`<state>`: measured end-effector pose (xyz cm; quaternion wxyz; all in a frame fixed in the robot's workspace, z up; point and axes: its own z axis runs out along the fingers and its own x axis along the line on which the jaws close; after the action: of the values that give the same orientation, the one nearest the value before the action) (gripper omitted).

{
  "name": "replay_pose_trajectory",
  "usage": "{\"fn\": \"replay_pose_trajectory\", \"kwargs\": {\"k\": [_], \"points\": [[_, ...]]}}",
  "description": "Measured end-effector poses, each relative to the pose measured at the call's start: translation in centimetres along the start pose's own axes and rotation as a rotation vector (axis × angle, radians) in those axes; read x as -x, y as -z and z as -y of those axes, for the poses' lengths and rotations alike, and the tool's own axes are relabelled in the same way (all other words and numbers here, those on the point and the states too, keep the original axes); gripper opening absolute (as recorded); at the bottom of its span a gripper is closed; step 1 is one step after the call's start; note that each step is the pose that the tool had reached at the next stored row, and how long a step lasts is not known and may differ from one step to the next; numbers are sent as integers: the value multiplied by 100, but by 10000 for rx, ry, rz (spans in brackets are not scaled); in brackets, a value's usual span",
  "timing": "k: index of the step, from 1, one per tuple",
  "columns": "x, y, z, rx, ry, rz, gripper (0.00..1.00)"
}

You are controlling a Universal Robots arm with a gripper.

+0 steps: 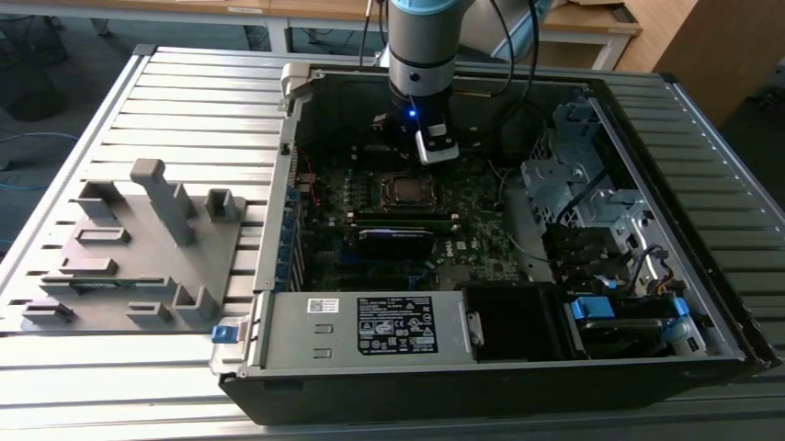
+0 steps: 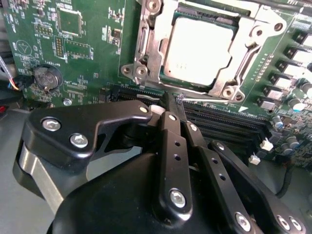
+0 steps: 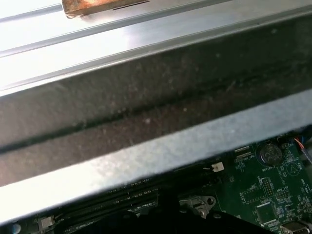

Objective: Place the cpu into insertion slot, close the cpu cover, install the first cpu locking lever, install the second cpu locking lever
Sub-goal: 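Install the first cpu locking lever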

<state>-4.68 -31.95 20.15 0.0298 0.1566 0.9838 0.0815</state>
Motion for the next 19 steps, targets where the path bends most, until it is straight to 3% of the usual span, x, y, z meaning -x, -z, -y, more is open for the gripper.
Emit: {"fn": "replay_pose_trajectory", "kwargs": {"k": [19], "points": [[-14, -10, -42, -76, -30, 30, 10]]}}
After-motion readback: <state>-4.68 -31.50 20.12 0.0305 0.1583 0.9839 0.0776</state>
